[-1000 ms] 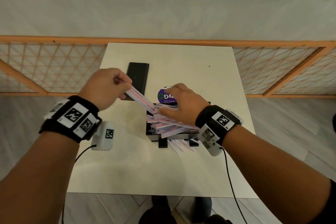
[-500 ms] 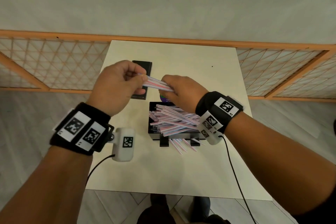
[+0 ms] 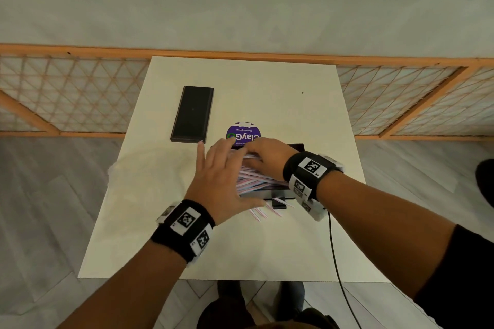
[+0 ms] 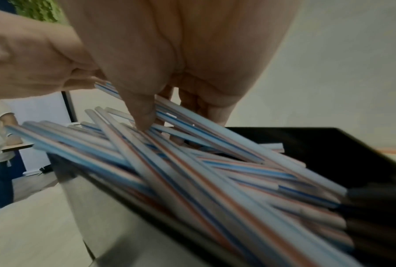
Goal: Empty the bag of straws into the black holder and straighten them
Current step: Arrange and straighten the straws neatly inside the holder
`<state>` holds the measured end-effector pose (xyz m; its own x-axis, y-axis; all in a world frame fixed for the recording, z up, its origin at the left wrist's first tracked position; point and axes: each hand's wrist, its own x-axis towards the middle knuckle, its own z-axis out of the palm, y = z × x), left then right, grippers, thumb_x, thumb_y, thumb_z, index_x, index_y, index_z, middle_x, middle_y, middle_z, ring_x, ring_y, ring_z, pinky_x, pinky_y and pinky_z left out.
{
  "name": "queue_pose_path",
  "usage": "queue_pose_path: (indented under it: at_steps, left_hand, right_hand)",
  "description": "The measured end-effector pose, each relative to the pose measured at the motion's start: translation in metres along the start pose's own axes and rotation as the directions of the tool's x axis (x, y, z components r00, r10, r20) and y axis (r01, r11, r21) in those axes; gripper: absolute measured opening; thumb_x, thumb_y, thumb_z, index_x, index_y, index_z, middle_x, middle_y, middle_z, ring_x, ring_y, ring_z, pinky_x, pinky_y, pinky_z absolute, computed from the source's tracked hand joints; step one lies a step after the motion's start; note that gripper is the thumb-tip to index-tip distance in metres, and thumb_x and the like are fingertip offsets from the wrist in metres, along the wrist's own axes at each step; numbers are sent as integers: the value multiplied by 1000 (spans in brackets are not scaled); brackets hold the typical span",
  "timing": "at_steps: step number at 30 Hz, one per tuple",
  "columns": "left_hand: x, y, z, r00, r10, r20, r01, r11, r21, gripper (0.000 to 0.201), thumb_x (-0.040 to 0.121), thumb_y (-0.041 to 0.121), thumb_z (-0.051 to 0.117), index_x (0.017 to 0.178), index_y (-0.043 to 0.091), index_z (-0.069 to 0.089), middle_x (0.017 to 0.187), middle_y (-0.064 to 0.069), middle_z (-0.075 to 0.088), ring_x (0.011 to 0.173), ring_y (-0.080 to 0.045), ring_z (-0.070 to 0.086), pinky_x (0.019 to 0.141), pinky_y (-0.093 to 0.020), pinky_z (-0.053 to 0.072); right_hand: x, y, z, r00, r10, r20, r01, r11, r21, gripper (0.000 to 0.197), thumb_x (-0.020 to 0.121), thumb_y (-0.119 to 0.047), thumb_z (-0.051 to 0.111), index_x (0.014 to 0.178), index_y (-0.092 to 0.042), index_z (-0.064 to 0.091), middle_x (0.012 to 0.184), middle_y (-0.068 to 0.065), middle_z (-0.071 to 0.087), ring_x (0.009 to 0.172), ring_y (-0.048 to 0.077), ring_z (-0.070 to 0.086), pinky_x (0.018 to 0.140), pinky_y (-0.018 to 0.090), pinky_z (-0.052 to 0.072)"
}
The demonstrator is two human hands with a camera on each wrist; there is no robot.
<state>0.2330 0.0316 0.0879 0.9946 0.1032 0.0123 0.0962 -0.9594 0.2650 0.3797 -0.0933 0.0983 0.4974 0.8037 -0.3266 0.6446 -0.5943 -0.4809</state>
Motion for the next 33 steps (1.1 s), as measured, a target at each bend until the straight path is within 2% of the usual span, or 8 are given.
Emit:
queue_pose_path:
  at_steps: [2, 4, 9, 17, 22, 25, 28, 33]
  left_hand:
    - [3, -1, 8, 997, 63, 39, -66, 993, 95, 113, 69, 91, 50, 154, 20, 33, 162, -8, 29, 151, -30, 26, 125, -58, 0]
    - [5, -7, 15, 994, 95, 54, -102, 986, 135, 105, 76, 84, 51, 156, 18, 33, 160, -11, 34, 149, -32, 31, 125, -58, 5]
    - [11, -24, 26, 982, 176, 73, -183, 977, 109, 74, 92, 69, 40, 148, 21, 47, 155, -11, 44, 146, -32, 37, 124, -59, 14]
    - [24, -40, 31, 982, 187, 13, -187, 980, 67, 50, 104, 45, 34, 147, 25, 51, 158, -3, 43, 149, -28, 33, 124, -56, 15]
    - [32, -47, 40, 981, 178, 73, -178, 984, -1, 59, 104, 51, 22, 154, 25, 40, 161, -1, 38, 152, -25, 26, 126, -47, 12]
    - [34, -44, 42, 979, 194, 64, -195, 981, 18, 66, 100, 61, 24, 152, 23, 42, 154, -2, 44, 146, -26, 35, 125, -48, 17]
    - [35, -44, 45, 978, 201, 56, -203, 978, 38, 72, 96, 69, 30, 149, 21, 42, 144, -3, 49, 136, -24, 45, 123, -47, 26]
    - [40, -46, 46, 977, 201, 72, -204, 978, 41, 85, 91, 77, 29, 151, 18, 41, 146, -5, 49, 136, -24, 44, 122, -47, 28]
  right_hand:
    - [-3, -1, -2, 1000, 2, 4, -2, 1000, 27, 22, 98, -35, 61, 114, -22, 68, 110, 0, 69, 100, 20, 63, 88, 33, 49]
    - [-7, 0, -5, 1000, 10, -16, -9, 999, 51, 23, 96, -37, 64, 113, -23, 67, 109, -3, 69, 101, 18, 64, 88, 31, 49]
    - [-26, 8, -19, 995, 45, -91, -40, 997, 58, 44, 93, -30, 68, 136, -20, 59, 135, 1, 61, 122, 18, 56, 102, 28, 40]
    - [-61, 37, -23, 983, 179, -24, -181, 969, -170, 53, 92, -44, 63, 140, -24, 53, 133, 3, 54, 118, 25, 57, 100, 39, 48]
    - [-62, 41, -5, 984, 177, -13, -177, 973, -145, 73, 90, -47, 67, 152, -23, 37, 150, 4, 42, 131, 25, 48, 109, 39, 43]
    - [-53, 36, -3, 986, 165, 2, -161, 962, -221, 71, 89, -45, 66, 150, -23, 37, 144, 6, 48, 131, 27, 46, 109, 41, 43]
    - [-36, 29, -3, 984, 172, 54, -149, 945, -291, 71, 84, -48, 69, 144, -20, 44, 132, 7, 55, 122, 27, 52, 104, 41, 47]
    - [-9, 17, -8, 957, 239, 162, -177, 929, -326, 61, 75, -56, 75, 122, -23, 56, 112, 1, 65, 93, 21, 63, 88, 37, 55]
